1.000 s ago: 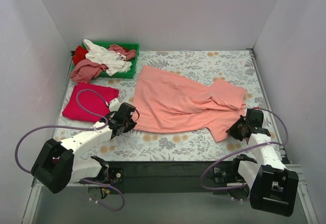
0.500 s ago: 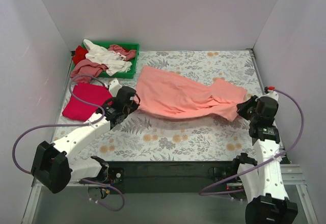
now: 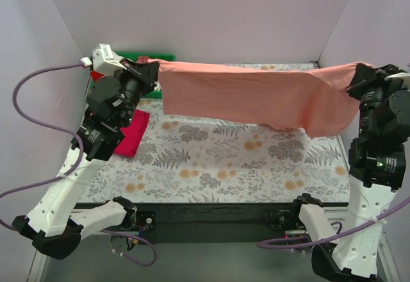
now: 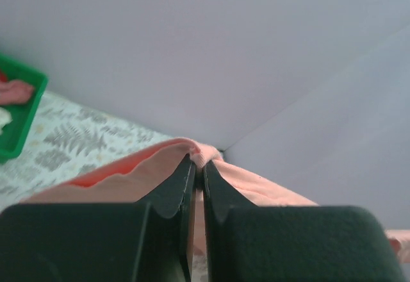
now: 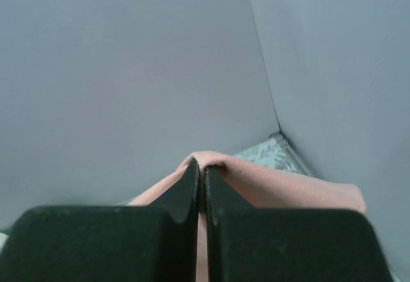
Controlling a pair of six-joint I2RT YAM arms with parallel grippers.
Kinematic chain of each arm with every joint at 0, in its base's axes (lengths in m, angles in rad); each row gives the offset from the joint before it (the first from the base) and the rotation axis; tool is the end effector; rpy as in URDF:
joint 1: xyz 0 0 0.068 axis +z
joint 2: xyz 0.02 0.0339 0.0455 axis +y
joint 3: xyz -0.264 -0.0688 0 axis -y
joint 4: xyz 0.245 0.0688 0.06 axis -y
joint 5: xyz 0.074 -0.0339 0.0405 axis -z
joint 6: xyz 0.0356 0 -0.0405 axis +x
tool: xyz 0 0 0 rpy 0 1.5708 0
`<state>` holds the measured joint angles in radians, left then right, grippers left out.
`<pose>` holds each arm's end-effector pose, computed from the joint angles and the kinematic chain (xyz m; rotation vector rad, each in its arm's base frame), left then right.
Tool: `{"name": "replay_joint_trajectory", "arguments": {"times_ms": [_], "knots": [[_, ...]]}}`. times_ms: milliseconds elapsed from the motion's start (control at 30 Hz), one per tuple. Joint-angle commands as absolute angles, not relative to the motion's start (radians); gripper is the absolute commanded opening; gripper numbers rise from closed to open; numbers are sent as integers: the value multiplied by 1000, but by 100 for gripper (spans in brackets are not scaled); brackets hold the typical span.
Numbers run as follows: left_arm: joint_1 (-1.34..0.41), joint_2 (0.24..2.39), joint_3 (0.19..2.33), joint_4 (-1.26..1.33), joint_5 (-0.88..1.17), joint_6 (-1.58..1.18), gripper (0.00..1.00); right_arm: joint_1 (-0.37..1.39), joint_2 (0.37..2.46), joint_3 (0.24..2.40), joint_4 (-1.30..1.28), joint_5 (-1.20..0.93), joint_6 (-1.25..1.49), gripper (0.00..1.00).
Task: Fold and stack the t-shirts
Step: Flatten the tshirt out
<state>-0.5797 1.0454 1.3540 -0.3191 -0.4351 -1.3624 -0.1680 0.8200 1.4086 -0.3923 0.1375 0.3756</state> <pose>0.1831 -0.1020 0.4724 -0.9736 1.4028 -1.1545 0.1150 -0.0245 0.5138 0.4792 1.2907 0.0792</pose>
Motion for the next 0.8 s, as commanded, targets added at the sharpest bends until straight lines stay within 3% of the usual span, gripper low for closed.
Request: {"name": "replay_joint_trajectory", "arguments": {"times_ms": [0, 167, 400, 567, 767], "knots": [[-575, 1012, 1503, -287, -304, -1247, 0, -169, 851, 1626, -417, 202, 282, 1], [-575, 983, 1655, -299, -256, -1206, 0, -169, 902, 1931, -480, 192, 215, 1], [-575, 976, 1853, -328, -183, -1169, 0, -169, 933, 2164, -468, 131, 166, 1], [-577, 979, 1890, -334, -196, -1149, 0, -169, 931, 2175, -437, 92, 144, 1], [-577, 1031, 1827, -318, -360, -1112, 0, -169, 956, 2050, -393, 57, 133, 1]]}}
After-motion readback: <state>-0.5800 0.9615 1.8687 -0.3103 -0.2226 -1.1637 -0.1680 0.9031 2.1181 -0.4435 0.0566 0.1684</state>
